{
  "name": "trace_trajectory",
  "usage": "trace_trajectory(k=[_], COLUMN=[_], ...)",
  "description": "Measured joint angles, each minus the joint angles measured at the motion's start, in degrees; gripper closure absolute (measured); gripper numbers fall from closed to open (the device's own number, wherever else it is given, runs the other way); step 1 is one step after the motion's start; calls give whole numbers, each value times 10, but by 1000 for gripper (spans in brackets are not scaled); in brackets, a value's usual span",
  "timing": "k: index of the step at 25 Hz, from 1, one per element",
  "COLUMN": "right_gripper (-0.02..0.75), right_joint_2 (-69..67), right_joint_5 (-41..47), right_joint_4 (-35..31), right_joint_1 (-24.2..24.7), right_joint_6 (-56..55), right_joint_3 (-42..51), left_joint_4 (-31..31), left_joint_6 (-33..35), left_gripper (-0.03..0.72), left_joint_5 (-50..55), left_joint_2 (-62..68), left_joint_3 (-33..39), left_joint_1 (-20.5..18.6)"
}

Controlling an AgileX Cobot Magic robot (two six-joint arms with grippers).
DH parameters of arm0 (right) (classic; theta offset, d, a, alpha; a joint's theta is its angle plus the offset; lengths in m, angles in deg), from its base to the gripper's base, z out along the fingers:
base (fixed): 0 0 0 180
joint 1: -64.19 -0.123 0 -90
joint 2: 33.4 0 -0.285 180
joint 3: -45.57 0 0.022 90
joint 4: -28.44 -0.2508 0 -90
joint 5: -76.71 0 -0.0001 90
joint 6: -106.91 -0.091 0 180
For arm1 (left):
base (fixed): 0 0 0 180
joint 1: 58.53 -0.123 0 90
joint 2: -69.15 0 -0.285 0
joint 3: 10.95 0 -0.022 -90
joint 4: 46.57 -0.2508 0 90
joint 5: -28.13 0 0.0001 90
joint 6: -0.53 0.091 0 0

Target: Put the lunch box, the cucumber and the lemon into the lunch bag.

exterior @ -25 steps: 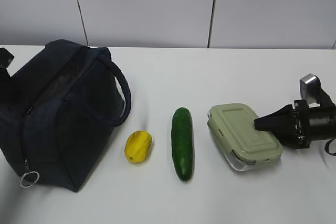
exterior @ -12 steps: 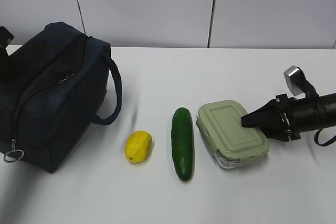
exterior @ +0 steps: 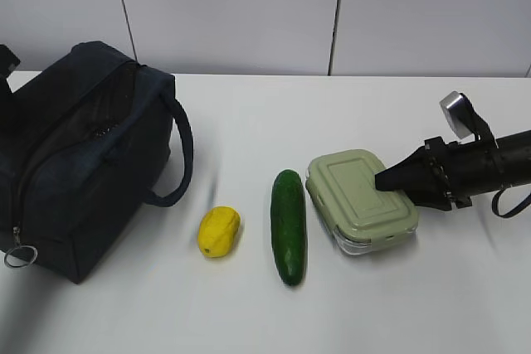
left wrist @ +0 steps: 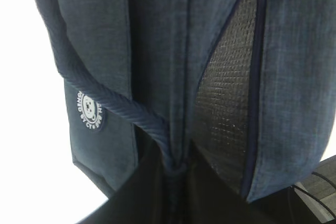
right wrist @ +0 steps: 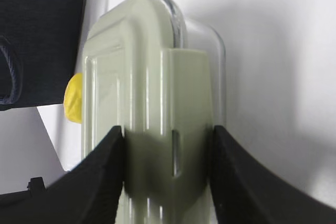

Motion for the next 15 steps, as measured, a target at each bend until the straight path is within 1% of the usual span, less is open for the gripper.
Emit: trace_trajectory(k=[4, 10, 15], right_gripper=[386, 386, 386], right_joint_2=[13, 40, 67], right_joint_5=[0, 0, 0], right_joint_4=[-1, -5, -16], right_joint_1=[0, 0, 0], right_joint_6=[-6, -18, -29], right_joint_3=[0, -6, -7], left_joint_4=[-5, -20, -22], left_joint_6=[-1, -11, -14], left_gripper=[683, 683, 683], left_joint_5=[1, 1, 1], left_joint_2=[0, 3, 6], left_joint_3=[0, 0, 0], left_joint_1=[5, 25, 28])
